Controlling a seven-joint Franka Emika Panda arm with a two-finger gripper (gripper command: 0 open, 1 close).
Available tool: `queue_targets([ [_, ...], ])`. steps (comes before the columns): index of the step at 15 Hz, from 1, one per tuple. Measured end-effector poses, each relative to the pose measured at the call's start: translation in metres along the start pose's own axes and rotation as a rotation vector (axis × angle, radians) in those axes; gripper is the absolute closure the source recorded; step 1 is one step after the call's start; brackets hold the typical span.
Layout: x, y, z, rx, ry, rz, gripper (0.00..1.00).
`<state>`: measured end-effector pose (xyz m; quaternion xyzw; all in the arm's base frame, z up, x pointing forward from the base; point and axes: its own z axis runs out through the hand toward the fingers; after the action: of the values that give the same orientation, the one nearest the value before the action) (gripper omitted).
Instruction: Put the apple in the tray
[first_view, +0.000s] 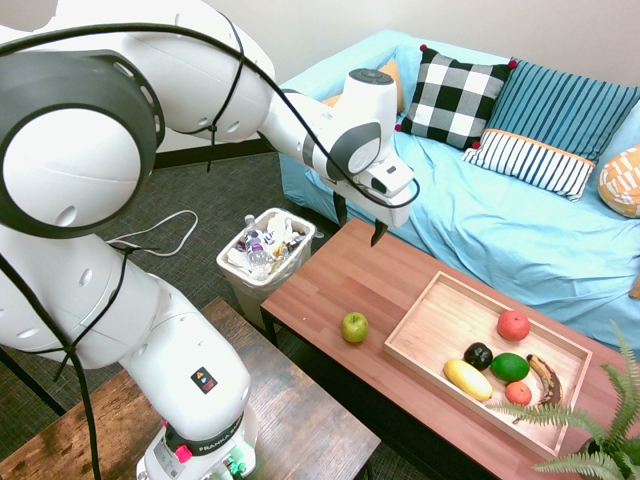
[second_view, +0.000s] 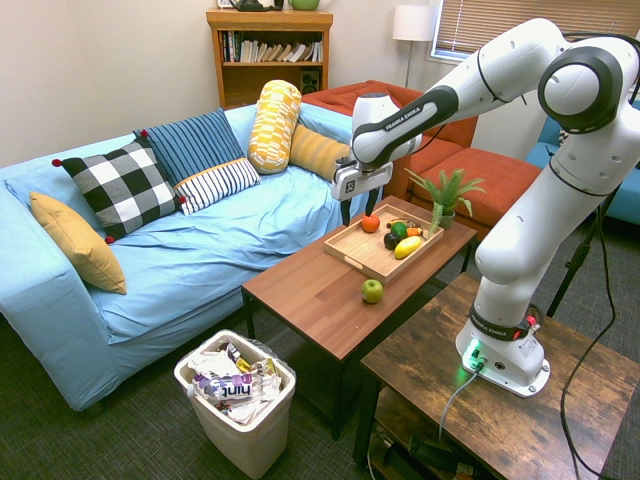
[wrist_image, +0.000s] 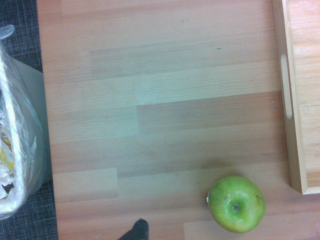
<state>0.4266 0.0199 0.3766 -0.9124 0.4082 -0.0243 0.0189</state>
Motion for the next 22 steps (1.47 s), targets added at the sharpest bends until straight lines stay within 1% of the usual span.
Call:
queue_targets([
  [3,0.000,-0.001,0.004,-0.019,0.008,-0.007,0.00],
  [6,0.000,0.003,0.020,-0.059,0.003,0.014,0.00],
  [8,-0.005,0.015,0.044,-0.082,-0.014,0.035,0.00],
  [13,-0.023,0.040,0.119,-0.092,-0.033,0.092,0.00],
  [18,-0.024,0.046,0.181,-0.098,0.005,0.160,0.00],
  [22,-0.019,0.056,0.214,-0.118,0.029,0.213,0.00],
])
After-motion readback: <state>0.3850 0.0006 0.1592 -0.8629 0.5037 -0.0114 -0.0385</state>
